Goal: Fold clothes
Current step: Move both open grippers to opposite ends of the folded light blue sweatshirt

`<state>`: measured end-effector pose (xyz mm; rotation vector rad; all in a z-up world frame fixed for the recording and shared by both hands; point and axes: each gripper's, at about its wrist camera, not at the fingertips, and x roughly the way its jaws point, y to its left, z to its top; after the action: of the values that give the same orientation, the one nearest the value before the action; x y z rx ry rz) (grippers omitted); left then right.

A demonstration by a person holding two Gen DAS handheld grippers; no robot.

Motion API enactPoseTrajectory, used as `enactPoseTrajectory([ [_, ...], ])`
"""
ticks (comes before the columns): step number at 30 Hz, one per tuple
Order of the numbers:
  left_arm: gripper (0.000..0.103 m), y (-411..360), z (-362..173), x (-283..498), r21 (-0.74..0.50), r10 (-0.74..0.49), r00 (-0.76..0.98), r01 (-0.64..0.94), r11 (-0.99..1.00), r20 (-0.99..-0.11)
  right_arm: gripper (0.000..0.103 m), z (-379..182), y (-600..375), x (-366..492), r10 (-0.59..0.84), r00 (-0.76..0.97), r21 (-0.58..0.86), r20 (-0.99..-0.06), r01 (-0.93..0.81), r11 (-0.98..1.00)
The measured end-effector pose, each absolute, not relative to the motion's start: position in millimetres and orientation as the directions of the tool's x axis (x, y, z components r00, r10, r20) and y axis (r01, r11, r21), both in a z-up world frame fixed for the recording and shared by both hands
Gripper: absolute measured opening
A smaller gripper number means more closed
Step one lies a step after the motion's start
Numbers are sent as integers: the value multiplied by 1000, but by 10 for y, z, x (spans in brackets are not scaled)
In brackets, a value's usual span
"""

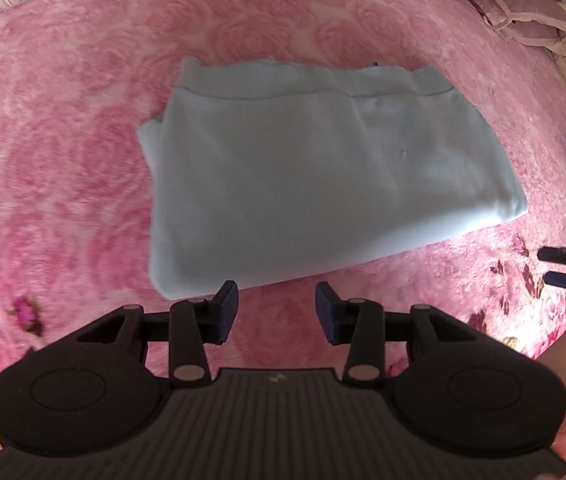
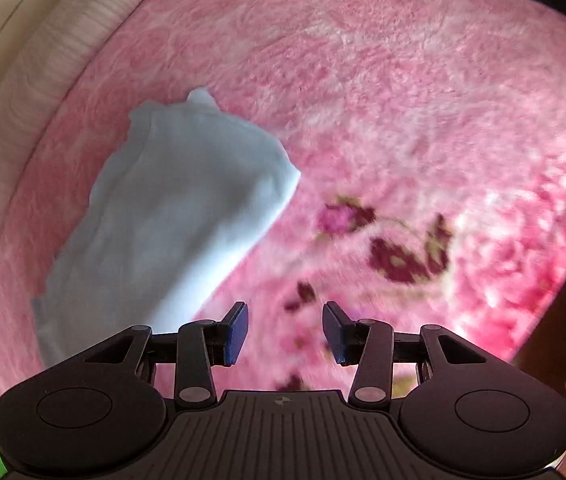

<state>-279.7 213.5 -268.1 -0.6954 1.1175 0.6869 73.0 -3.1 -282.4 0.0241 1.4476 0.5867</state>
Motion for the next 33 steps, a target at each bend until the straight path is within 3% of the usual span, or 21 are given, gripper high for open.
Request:
enactPoseTrajectory([
  [12,38,2027,-3099,-2295,-183,160,304,-836,517,-939,45,-3393,46,1196,494,-26,479,-869,-290,829],
  [25,39,1800,-3512,-1649,-73,190,209,-833,548,-959,45,-3525,75,1390,497,-78,496,-864,-303,814],
  [30,39,1822,-3341,-1729,-186,180,311,-847,497,-933,45,-3513,27,1399,541,-76,540,-837,-264,799],
  [33,39,1841,-3542,-1670,-130,162,249,-839,528,-955,45,-3535,-1,1417,575,-71,575,-815,-215,789],
])
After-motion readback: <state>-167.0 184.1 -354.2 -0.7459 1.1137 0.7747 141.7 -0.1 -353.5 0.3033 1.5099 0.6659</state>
